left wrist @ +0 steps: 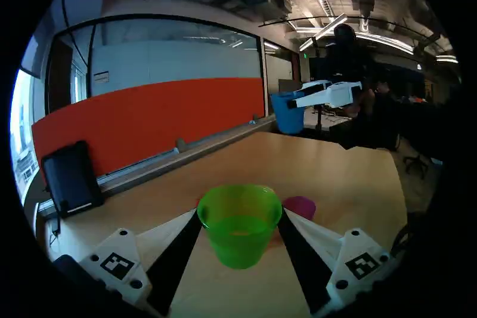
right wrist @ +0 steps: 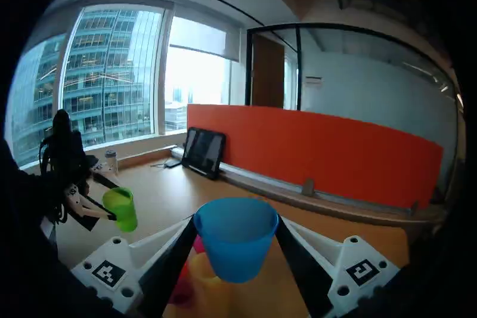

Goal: Pour water

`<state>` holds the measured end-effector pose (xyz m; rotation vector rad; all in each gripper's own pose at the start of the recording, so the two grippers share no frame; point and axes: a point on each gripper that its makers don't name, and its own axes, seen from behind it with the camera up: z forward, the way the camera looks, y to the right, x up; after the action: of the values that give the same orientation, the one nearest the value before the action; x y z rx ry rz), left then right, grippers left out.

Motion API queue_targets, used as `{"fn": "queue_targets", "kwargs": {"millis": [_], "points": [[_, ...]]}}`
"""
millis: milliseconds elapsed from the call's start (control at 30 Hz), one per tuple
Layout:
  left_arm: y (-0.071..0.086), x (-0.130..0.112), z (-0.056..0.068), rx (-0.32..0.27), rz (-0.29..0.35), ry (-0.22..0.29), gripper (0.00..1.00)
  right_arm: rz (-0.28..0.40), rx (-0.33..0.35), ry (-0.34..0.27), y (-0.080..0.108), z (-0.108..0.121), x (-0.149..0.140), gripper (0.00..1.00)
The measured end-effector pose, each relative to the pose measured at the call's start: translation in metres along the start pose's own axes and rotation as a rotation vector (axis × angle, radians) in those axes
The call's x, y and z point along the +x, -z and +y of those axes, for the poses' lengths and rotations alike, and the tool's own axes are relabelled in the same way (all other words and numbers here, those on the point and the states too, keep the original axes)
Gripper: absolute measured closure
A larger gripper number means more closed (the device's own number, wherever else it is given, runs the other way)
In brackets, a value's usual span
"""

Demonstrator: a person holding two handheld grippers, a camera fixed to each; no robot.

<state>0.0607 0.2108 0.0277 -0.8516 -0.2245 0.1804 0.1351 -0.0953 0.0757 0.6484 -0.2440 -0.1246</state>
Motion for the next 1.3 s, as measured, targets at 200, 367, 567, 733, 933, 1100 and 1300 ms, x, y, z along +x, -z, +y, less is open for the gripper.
{"fn": "queue_targets", "kwargs": {"millis": [200,367,567,733,933,1100,1300], "points": [[-0.006,-0.020,-0.001,-0.003,-0.056,-0.001,0.13,-0.071,0.013,-0.016,-0.005,0.000,-0.035,0.06],[-0.010,-0.033,0.002,-0.019,-0.096,0.008,0.12,-0.126,0.018,-0.024,-0.009,0.001,-0.060,0.06],[-0.015,-0.049,0.004,-0.028,-0.141,0.007,0.12,-0.175,0.026,-0.041,-0.011,0.000,-0.082,0.06],[-0.018,-0.065,0.007,-0.041,-0.180,0.011,0.12,-0.215,0.032,-0.058,-0.013,0.000,-0.101,0.06],[-0.023,-0.078,0.009,-0.052,-0.208,0.022,0.12,-0.260,0.033,-0.068,-0.015,0.000,-0.124,0.06],[-0.026,-0.091,0.012,-0.066,-0.235,0.031,0.12,-0.292,0.038,-0.078,-0.018,-0.001,-0.140,0.06],[-0.031,-0.102,0.015,-0.077,-0.265,0.032,0.12,-0.322,0.036,-0.082,-0.022,0.001,-0.155,0.06]]}}
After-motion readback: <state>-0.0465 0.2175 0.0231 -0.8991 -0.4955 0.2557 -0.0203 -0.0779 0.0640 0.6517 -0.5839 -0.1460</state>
